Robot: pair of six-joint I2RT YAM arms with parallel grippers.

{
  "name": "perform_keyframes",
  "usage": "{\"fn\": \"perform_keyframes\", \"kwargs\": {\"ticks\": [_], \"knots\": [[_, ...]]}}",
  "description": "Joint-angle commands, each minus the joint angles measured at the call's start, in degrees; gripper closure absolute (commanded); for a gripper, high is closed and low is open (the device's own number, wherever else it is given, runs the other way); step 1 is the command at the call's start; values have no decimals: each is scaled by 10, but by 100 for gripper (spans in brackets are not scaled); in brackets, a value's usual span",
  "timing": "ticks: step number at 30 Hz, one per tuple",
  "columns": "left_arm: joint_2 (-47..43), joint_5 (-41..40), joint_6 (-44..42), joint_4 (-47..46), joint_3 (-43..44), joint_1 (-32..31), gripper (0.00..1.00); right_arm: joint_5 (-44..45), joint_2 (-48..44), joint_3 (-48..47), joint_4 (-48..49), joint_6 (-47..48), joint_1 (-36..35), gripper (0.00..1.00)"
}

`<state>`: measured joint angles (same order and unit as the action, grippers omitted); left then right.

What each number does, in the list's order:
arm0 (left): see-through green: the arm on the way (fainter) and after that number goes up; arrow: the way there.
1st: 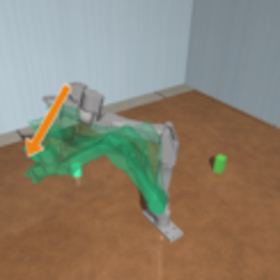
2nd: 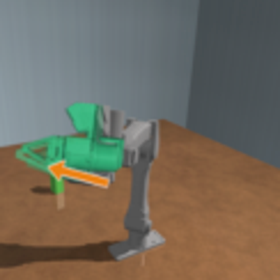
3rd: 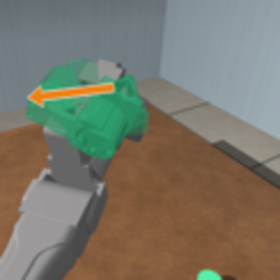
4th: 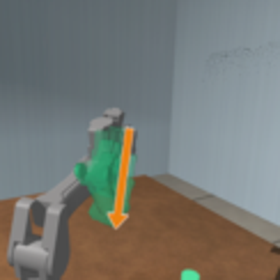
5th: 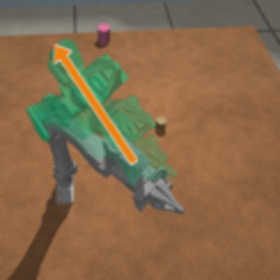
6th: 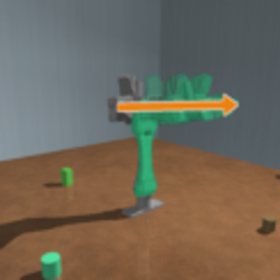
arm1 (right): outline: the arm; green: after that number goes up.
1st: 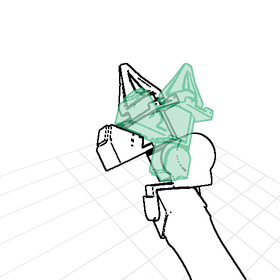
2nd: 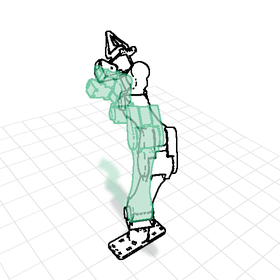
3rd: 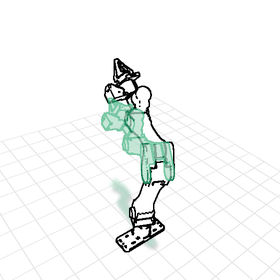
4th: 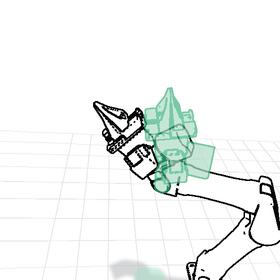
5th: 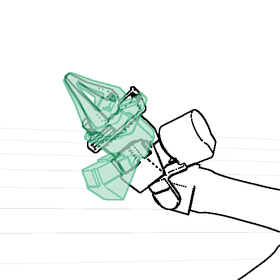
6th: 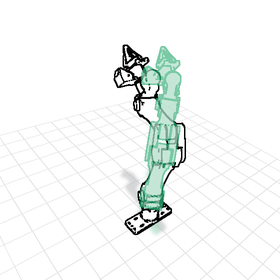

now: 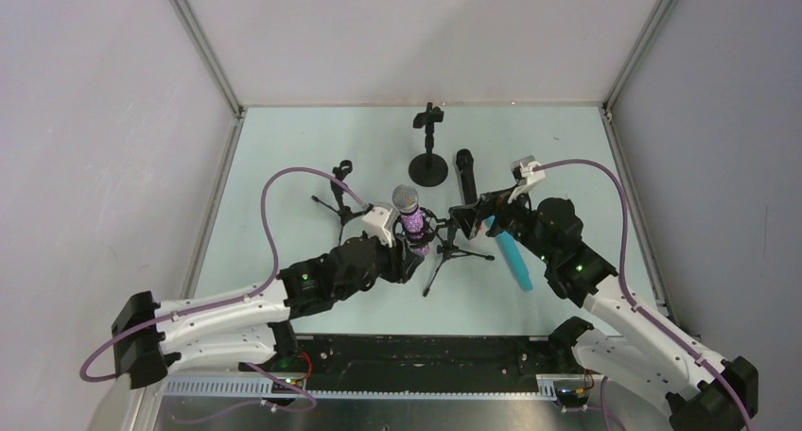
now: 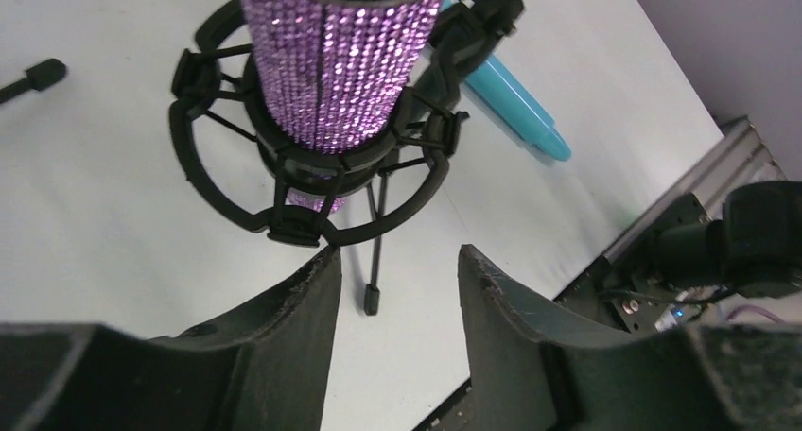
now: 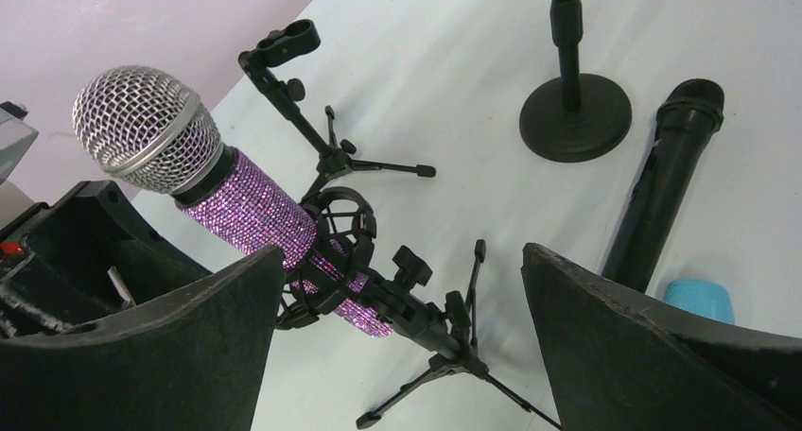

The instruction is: Attach the microphones to the stand

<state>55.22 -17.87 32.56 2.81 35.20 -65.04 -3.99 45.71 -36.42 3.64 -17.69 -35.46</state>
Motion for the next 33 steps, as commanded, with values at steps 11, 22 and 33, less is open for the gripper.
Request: {"fn": "perform_keyframes", "kwargs": {"ticks": [11, 22, 33], "knots": [[14, -69, 7, -64, -1, 29, 51, -60, 29, 0, 54, -11, 18, 2], [62, -50, -32, -71, 37, 78, 49, -110, 68, 0, 61, 7, 19, 5], [117, -28, -42, -72, 87, 102, 44, -88, 85, -13, 20, 69, 11, 10]]}}
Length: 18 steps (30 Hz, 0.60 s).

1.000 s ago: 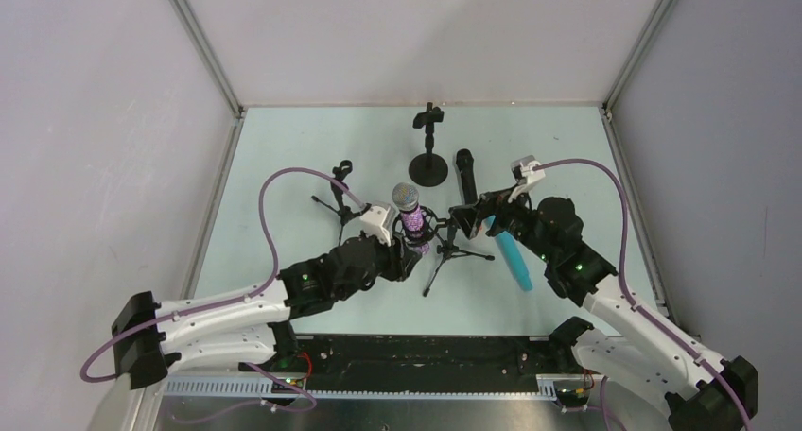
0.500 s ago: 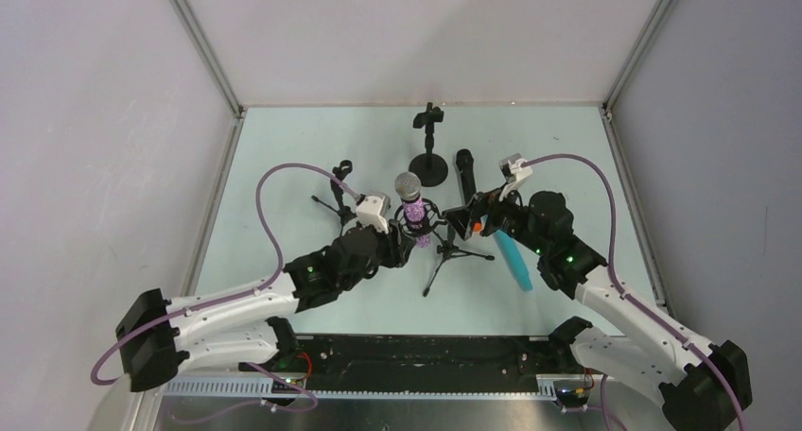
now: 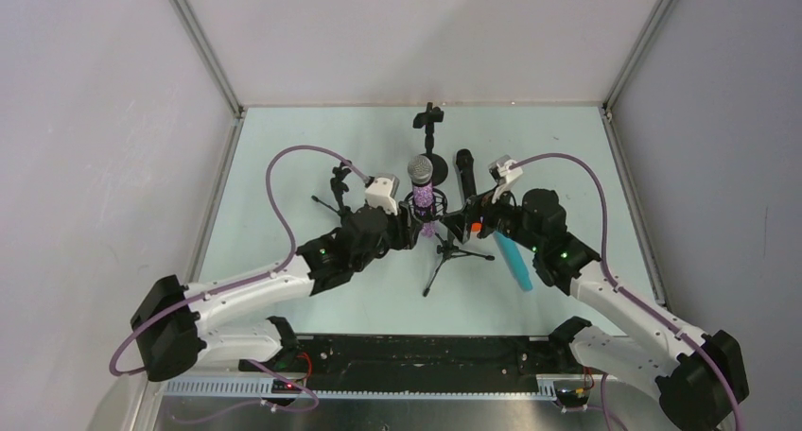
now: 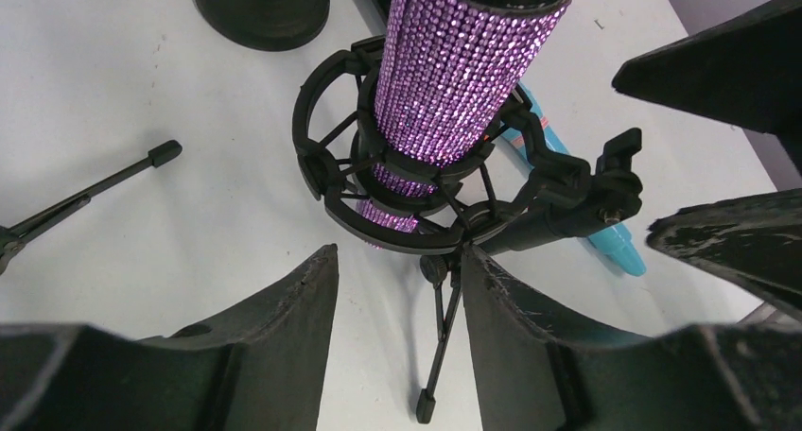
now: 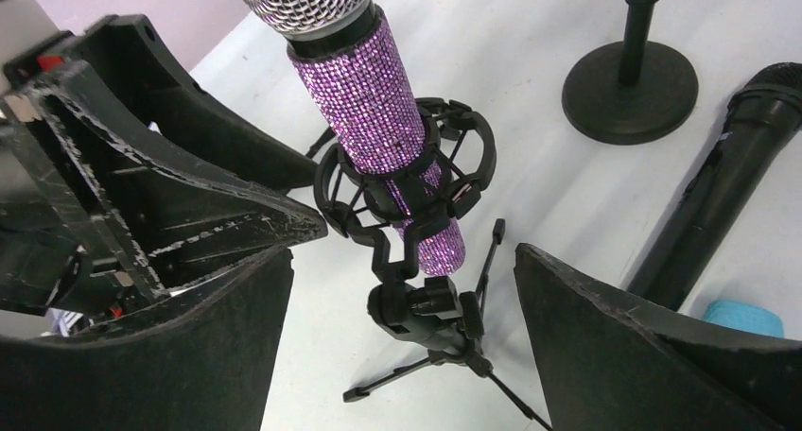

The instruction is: Attach the microphones to the stand

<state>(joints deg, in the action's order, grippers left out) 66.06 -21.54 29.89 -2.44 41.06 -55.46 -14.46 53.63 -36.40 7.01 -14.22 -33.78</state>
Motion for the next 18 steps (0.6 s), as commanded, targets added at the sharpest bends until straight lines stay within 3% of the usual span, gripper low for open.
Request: {"fn": "perform_keyframes", "kwargs": {"ticks": [1, 8, 18], "knots": [[13, 10, -15, -19, 31, 7, 44, 22, 8, -16, -24, 43, -9, 10], [18, 12, -14, -17, 33, 10, 40, 81, 38, -40, -62, 83, -45, 13], [14, 14, -13, -15, 28, 11, 37, 105, 101, -80, -97, 102, -78, 27]]}}
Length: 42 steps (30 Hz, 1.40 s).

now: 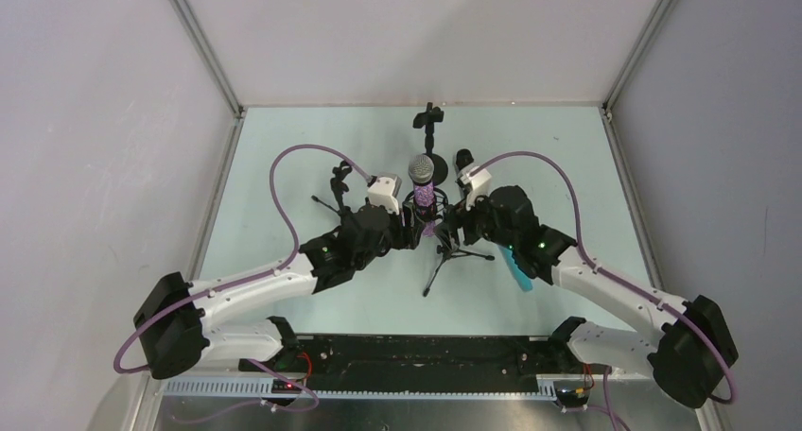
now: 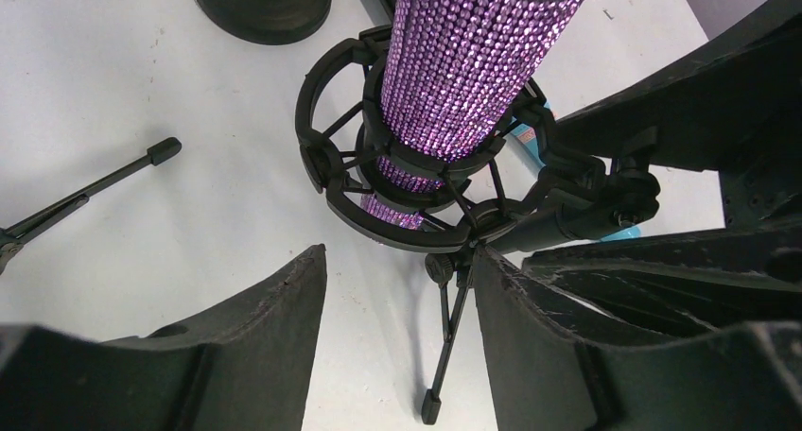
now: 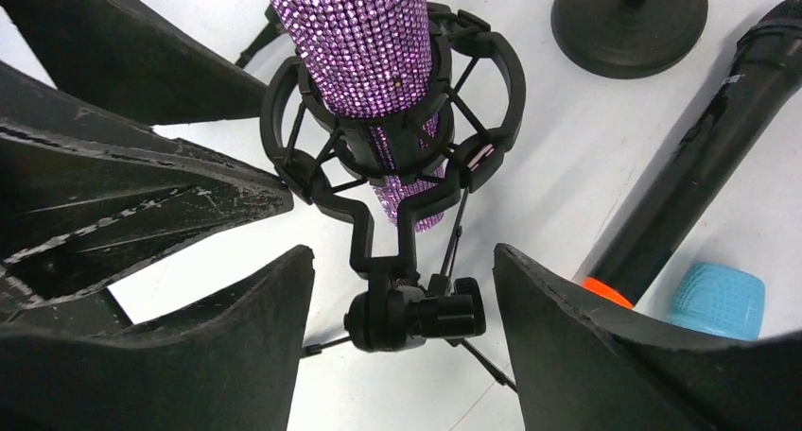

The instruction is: Attach the microphones to the stand

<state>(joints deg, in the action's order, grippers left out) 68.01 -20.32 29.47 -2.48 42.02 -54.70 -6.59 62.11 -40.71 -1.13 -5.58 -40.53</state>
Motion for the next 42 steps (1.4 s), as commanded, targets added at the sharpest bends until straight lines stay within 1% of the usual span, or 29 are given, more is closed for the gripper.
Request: {"fn": "perform_keyframes", "kwargs": {"ticks": [1, 9, 11, 14, 16, 17, 19, 21, 24, 26, 28, 29, 30, 31, 33, 42], "knots": [[-7, 2, -9, -15, 19, 4, 37, 33, 23, -42, -17, 15, -12, 28], [-10, 3, -10, -12, 17, 4, 36, 51, 51, -68, -34, 17, -20, 47], [-10, 3, -11, -11, 18, 4, 36, 48, 51, -69, -31, 16, -20, 55], [-10, 4, -15, -10, 19, 5, 36, 46, 51, -69, -26, 15, -22, 64], [-9, 6, -15, -8, 21, 4, 35, 46, 50, -69, -24, 14, -23, 72], [-8, 7, -14, -8, 22, 4, 35, 46, 49, -69, -24, 14, -23, 79], [-7, 10, -12, -7, 21, 4, 35, 47, 49, -69, -23, 13, -23, 89], [-7, 13, -10, -7, 21, 5, 35, 47, 46, -69, -23, 13, -23, 94], [-10, 16, -10, -6, 21, 5, 34, 47, 42, -69, -23, 11, -24, 98], [-14, 14, -12, -5, 21, 5, 32, 47, 39, -69, -21, 10, -24, 99], [-19, 12, -16, -3, 21, 5, 24, 47, 35, -69, -20, 10, -24, 100], [-22, 13, -20, -1, 21, 5, 18, 45, 33, -69, -21, 10, -24, 100], [-26, 12, -22, 0, 22, 5, 14, 46, 32, -69, -21, 8, -24, 100], [-30, 12, -25, 4, 22, 5, 7, 46, 30, -69, -21, 8, -24, 100], [-38, 11, -30, 9, 21, 5, 1, 45, 28, -69, -21, 5, -24, 100], [-68, 2, -29, 21, 2, 4, 0, 39, 16, -69, -12, -2, -24, 100]]}}
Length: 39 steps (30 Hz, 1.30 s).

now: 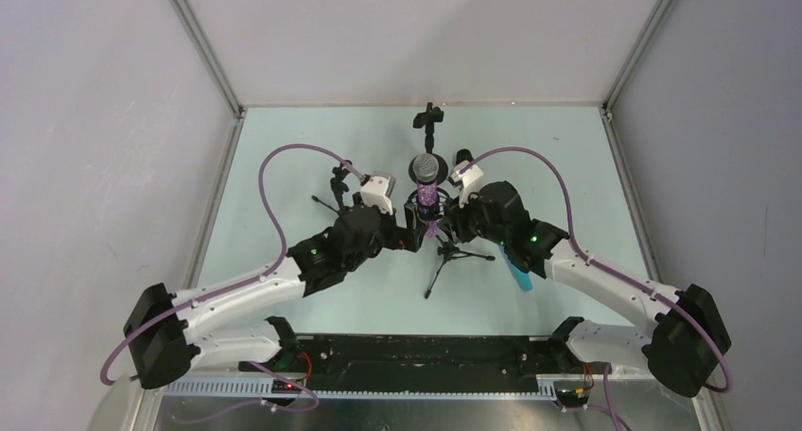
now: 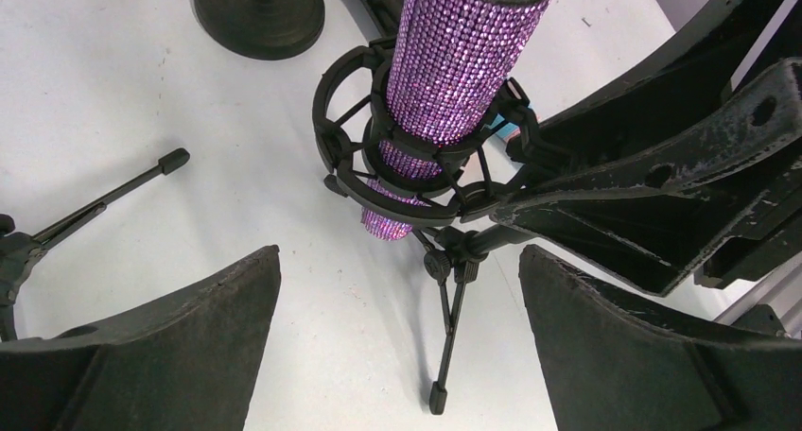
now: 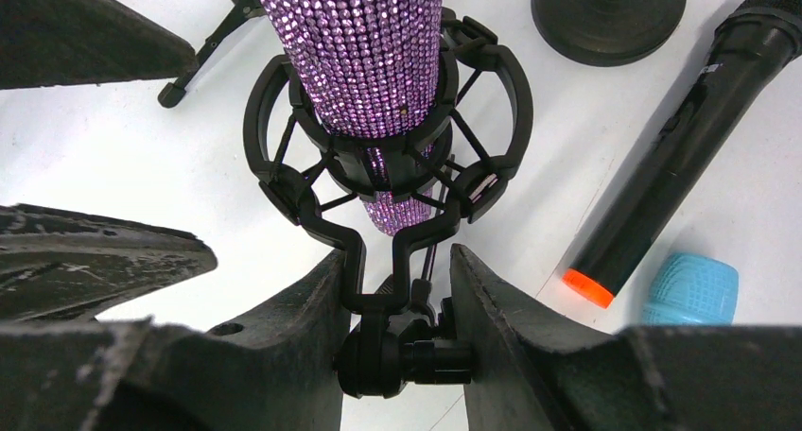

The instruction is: Attach the microphones to the stand

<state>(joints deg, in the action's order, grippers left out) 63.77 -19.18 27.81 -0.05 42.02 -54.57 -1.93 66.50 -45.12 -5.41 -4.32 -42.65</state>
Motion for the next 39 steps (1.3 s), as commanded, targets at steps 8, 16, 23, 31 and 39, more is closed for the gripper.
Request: {"fn": "perform_keyframes", "kwargs": {"ticks": [8, 16, 23, 31, 39], "knots": [[-61, -15, 14, 18, -51, 3, 0, -5, -46, -25, 39, -17, -4, 100], [-87, -14, 58, 18, -113, 3, 0, -6, -70, -25, 48, -26, -6, 100], [-85, -9, 88, 16, -147, 3, 0, 1, -81, -25, 47, -32, -10, 100], [-85, -16, 95, 15, -154, 3, 0, 3, -89, -25, 58, -42, -13, 100], [-96, -7, 104, 15, -163, 3, 0, -20, -121, -25, 92, -47, -16, 100]]}}
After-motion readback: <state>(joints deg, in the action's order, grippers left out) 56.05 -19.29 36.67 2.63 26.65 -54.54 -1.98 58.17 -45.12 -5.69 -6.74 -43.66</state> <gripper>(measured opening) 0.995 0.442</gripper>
